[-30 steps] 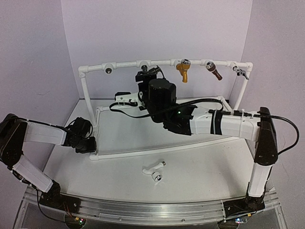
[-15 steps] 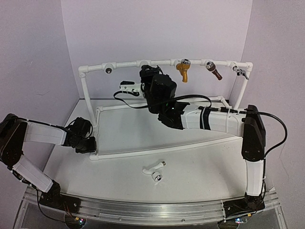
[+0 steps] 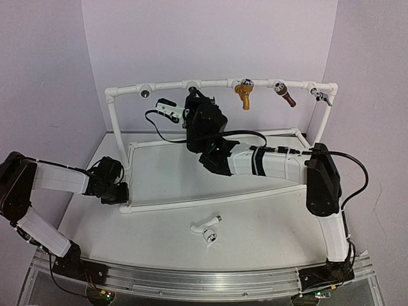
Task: Install the water faucets
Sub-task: Screw the water faucet onto the adaptor.
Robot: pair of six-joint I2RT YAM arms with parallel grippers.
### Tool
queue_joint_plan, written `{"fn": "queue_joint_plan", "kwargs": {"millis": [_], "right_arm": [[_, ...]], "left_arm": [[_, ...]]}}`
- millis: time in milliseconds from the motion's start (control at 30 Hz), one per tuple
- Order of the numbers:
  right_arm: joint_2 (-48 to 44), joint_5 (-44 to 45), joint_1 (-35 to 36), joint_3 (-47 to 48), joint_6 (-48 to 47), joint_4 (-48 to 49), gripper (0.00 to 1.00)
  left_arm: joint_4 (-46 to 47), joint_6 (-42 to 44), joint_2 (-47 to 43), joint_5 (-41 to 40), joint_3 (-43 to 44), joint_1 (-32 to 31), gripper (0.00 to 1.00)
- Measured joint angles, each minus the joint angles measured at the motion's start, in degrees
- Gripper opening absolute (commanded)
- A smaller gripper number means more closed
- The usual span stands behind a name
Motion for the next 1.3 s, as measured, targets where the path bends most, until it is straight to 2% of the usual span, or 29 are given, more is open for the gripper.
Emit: {"fn": "queue_joint_plan", "kwargs": {"millis": [67,133,233,367,467,567,667,767,833,900,1000,1200,1300], "right_arm": [[0.4,1.1,0.2,0.7,4.5,0.3,0.0],[0.5,2.1,0.3,0.9,10.3,0.3,0.0],[0.5,2.9,0.5,0.8,24.1,-0.1,0.0],[-3.2,0.8,0.5,-4.1,52.2,-1.9,0.0],[-8.8,-5.4,-0.3,-10.9,77.1,-4.2,0.0],[-11.1,-11.4,-1.5,-13.5,98.8,-5.9,0.0],[-11.1,-15.7,-2.7,-13.5,116.7,-6.1,0.0],[-11.0,-18.2,-3.3,-13.5,127.6,-5.9,0.0],[-10.8,-19.4,-3.4,-13.4,133.4,-5.2,0.07],[-10.7,-20.7,-3.6,-13.4,137.1,-5.0,0.23],[-10.8,-22.7,-4.0,-13.9,138.2,-4.8,0.5],[-17.6,-33.6,-5.9,-23.8,138.6,0.8,0.88],[-22.3,-35.8,-6.4,-26.6,135.1,-1.6,0.94]], "left_arm": [[0.1,0.0,0.0,0.0,0.0,0.0,0.0],[0.1,0.0,0.0,0.0,0.0,0.0,0.0],[0.1,0.0,0.1,0.0,0.0,0.0,0.0],[0.1,0.0,0.1,0.0,0.0,0.0,0.0],[-0.1,0.0,-0.1,0.1,0.0,0.0,0.0],[-0.2,0.0,-0.2,0.5,0.0,0.0,0.0],[-0.2,0.0,-0.2,0.5,0.0,0.0,0.0],[-0.2,0.0,-0.2,0.5,0.0,0.0,0.0],[-0.2,0.0,-0.2,0.5,0.0,0.0,0.0],[-0.2,0.0,-0.2,0.5,0.0,0.0,0.0],[-0.2,0.0,-0.2,0.5,0.0,0.0,0.0],[-0.4,0.0,-0.1,0.3,0.0,0.0,0.0],[-0.4,0.0,-0.1,0.3,0.0,0.0,0.0]]}}
